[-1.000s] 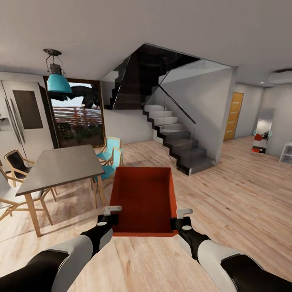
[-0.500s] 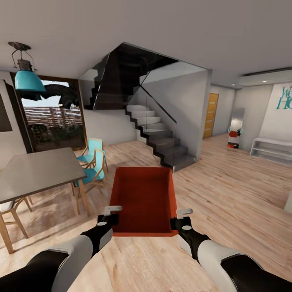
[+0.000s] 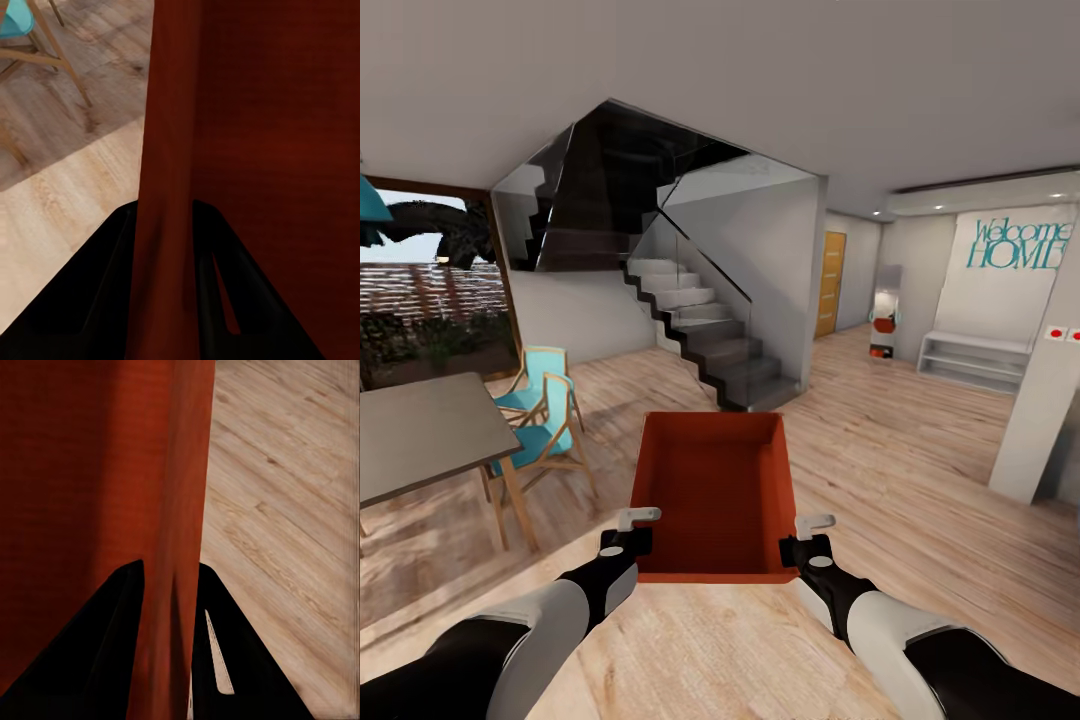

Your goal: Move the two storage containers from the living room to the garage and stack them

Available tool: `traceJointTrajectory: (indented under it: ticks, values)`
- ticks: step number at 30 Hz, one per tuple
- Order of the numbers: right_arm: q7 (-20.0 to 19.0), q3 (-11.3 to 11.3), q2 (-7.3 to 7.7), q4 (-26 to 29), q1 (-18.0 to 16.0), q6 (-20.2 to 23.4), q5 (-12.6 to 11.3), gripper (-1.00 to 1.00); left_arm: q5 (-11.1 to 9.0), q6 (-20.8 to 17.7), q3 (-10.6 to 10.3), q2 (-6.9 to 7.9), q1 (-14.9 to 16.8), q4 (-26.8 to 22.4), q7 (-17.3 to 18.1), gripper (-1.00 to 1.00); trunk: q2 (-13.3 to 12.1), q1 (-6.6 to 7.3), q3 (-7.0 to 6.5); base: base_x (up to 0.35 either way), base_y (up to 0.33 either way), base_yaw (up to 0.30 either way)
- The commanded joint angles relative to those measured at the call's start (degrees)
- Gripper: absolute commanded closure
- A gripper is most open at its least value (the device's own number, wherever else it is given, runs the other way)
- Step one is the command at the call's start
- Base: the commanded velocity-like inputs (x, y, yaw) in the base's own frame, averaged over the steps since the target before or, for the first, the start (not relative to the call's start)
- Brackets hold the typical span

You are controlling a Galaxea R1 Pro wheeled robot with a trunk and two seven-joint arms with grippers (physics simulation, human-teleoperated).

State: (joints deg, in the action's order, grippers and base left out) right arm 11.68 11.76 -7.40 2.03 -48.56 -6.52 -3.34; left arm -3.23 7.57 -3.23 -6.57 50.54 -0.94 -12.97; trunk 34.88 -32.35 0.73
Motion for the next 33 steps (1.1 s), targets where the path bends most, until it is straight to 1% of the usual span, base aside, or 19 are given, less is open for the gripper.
traceJointTrajectory:
  ticks: [1,33]
  values:
    - [0.4,-0.4,-0.25,-0.4,0.0,-0.3,-1.5,1.0,-0.1,1.0,1.4,-0.19,0.1,-0.1,-0.9,1.0,0.1,-0.02,0.07,0.0,0.0,-0.288]
    - [0.5,-0.4,-0.25,-0.4,0.0,-0.3,-1.5,1.0,-0.1,1.0,1.4,-0.19,0.1,-0.1,-0.9,1.0,0.1,-0.02,0.07,0.0,0.0,-0.288]
